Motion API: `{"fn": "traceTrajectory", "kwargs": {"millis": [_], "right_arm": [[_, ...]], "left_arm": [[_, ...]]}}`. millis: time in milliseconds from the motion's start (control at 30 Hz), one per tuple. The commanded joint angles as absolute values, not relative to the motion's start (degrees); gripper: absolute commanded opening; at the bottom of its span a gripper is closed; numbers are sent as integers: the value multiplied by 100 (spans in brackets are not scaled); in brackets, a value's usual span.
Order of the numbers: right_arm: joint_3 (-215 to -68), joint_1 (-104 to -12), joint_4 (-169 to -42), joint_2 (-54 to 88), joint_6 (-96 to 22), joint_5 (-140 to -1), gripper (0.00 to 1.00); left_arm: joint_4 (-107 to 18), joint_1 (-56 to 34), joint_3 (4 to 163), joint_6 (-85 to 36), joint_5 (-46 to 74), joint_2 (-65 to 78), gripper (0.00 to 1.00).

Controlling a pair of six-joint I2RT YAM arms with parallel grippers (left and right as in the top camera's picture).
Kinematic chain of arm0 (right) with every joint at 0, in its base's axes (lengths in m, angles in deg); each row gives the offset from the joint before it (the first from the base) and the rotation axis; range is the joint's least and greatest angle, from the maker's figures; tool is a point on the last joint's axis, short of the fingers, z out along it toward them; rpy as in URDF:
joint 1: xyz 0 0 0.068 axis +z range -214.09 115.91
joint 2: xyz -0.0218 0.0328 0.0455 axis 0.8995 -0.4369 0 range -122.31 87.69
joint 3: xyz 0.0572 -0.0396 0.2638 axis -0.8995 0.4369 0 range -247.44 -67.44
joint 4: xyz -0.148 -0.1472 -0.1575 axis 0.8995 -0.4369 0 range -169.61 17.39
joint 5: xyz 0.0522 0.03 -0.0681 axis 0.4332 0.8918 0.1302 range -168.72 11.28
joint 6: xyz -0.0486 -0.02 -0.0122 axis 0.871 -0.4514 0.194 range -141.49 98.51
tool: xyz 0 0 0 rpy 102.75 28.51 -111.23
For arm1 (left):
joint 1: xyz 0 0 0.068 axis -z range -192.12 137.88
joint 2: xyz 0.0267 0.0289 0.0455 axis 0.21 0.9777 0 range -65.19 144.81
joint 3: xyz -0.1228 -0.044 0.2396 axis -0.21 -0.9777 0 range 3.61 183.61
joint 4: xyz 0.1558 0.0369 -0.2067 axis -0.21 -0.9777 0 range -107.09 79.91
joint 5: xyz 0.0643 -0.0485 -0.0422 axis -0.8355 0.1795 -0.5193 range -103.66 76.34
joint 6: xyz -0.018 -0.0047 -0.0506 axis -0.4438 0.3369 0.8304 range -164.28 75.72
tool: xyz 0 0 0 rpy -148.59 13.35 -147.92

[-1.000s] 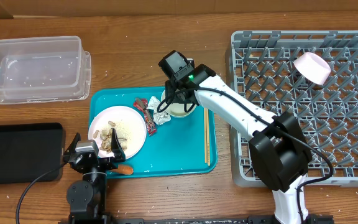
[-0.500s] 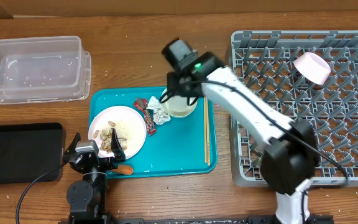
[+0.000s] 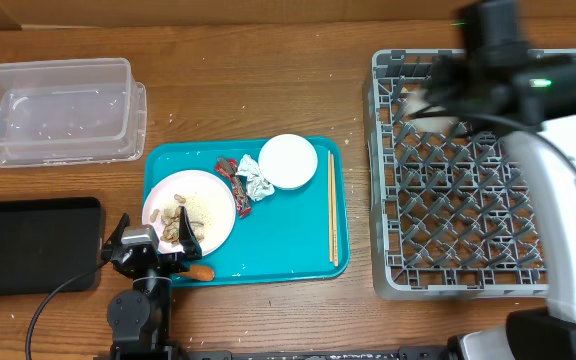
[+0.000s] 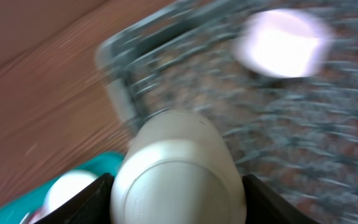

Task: Sort waste into correct bins and load items into the dishwasher
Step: 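Carry the white cup to the rack's right side and release it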

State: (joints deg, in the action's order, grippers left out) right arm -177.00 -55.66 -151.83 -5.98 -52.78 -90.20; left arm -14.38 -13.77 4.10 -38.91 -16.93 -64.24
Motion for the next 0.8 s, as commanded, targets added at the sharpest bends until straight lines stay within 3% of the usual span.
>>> {"fn": "traceTrajectory", "kwargs": {"millis": [0, 333, 567, 700, 767], "right_arm": [[-17801, -6380, -15400, -480, -5256, -9670, 48], [-16677, -8449, -14803, -665, -5171, -9667, 50], [-16297, -8928, -14637, -685, -5171, -9375, 53], [-16297, -8919, -14685, -685, -5167, -9300, 77], [-16297, -8913, -14757, -685, -5149, -9136, 98]], "left_arm": [[-1427, -1397, 389, -4003, -1682, -6491, 100], [-1427, -1397, 389, -4003, -1682, -6491, 100], [-1427, -1397, 389, -4003, -1682, -6491, 100], [-1427, -1397, 389, -4003, -1682, -6491, 100], [-1427, -1397, 389, -4003, -1680, -6491, 100]]}}
